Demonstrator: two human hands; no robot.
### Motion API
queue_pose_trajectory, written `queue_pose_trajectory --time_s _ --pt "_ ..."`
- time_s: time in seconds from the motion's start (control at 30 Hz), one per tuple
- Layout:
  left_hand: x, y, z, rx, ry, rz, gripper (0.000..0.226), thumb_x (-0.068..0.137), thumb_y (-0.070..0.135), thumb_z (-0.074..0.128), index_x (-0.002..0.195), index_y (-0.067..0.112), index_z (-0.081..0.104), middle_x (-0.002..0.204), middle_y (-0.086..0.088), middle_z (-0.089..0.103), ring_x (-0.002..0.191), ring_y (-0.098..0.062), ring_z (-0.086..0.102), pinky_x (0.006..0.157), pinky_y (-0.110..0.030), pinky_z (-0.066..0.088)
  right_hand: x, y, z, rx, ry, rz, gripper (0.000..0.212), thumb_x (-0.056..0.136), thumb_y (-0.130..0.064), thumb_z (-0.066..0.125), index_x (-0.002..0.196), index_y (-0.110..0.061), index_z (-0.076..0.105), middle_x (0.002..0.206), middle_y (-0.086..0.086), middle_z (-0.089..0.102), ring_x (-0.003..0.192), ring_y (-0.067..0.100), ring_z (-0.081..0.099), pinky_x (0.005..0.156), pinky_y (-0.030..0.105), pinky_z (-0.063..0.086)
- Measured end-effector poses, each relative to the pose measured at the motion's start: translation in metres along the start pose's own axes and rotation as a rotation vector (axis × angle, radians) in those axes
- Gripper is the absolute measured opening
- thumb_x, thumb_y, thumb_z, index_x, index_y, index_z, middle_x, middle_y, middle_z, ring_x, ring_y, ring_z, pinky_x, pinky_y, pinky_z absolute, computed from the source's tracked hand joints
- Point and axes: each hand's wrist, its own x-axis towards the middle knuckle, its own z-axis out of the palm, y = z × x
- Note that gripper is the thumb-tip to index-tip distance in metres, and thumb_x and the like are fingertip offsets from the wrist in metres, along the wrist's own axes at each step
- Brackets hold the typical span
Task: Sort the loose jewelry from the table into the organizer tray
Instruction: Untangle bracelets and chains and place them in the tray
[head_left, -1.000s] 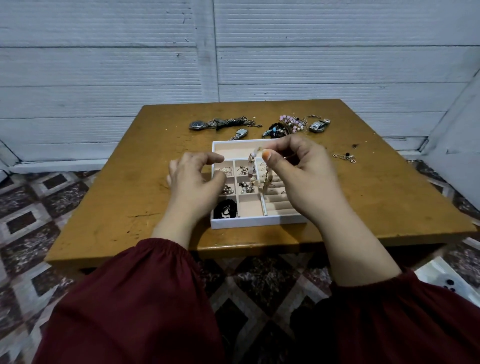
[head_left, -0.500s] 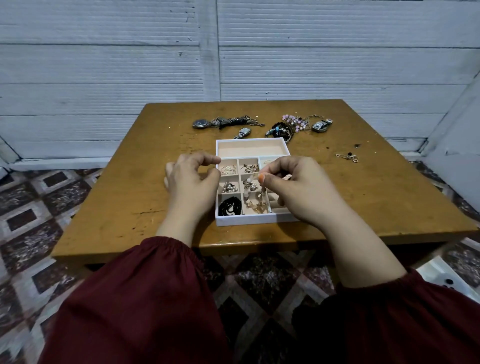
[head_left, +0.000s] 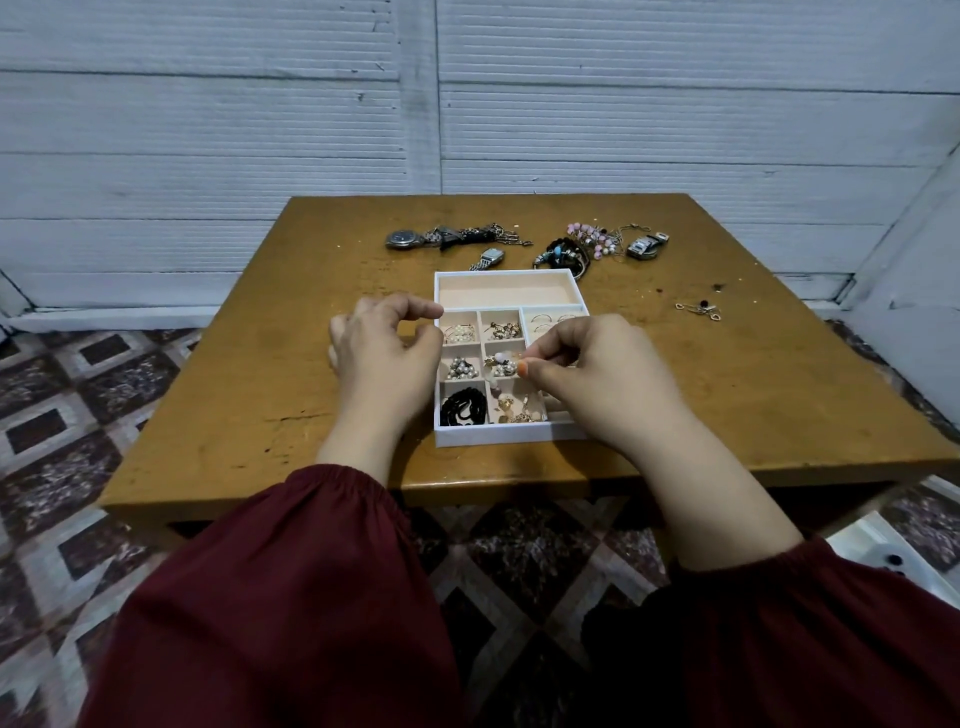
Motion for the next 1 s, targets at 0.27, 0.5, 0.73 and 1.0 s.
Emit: queue_pose_trajectory --time_s 0.27,0.5,0.73,1.0 --pt "0.001 0.001 -0.001 0.003 -0.003 -0.001 0.020 0.085 0.020 0.055 0.092 0.036 0.064 0.112 0.003 0.055 0.115 -0.019 0.034 0.091 -0.032 0.024 0.001 -0.003 0.007 -0.121 -0.028 0.074 0.013 0.076 -0.038 0.073 0.070 -0.026 0.072 0.074 -0.008 0.069 0.081 0.016 0.065 0.070 0.033 0.053" --pt "0.002 0.001 0.000 0.007 0.001 -0.003 0.020 0.085 0.020 0.054 0.092 0.036 0.064 0.110 0.005 0.053 0.116 -0.019 0.033 0.092 -0.032 0.024 0.003 -0.007 0.011 -0.304 -0.050 0.038 0.011 0.077 -0.039 0.072 0.078 -0.028 0.074 0.087 -0.006 0.069 0.089 0.018 0.063 0.068 0.028 0.047" --pt "0.003 0.002 -0.002 0.016 0.016 0.007 0.022 0.084 0.020 0.054 0.093 0.034 0.067 0.111 0.003 0.056 0.117 -0.021 0.035 0.093 -0.032 0.026 0.013 -0.007 -0.006 -0.222 -0.125 0.019 0.014 0.081 -0.037 0.068 0.071 -0.029 0.073 0.072 -0.008 0.067 0.082 0.016 0.062 0.069 0.030 0.051" --pt "0.004 0.002 0.002 0.019 0.014 0.021 0.020 0.085 0.021 0.054 0.094 0.034 0.067 0.113 0.002 0.057 0.118 -0.021 0.034 0.091 -0.030 0.024 0.023 -0.016 0.002 -0.229 -0.155 -0.079 0.004 0.080 -0.038 0.070 0.081 -0.035 0.071 0.069 -0.014 0.059 0.080 0.011 0.057 0.068 0.027 0.043"
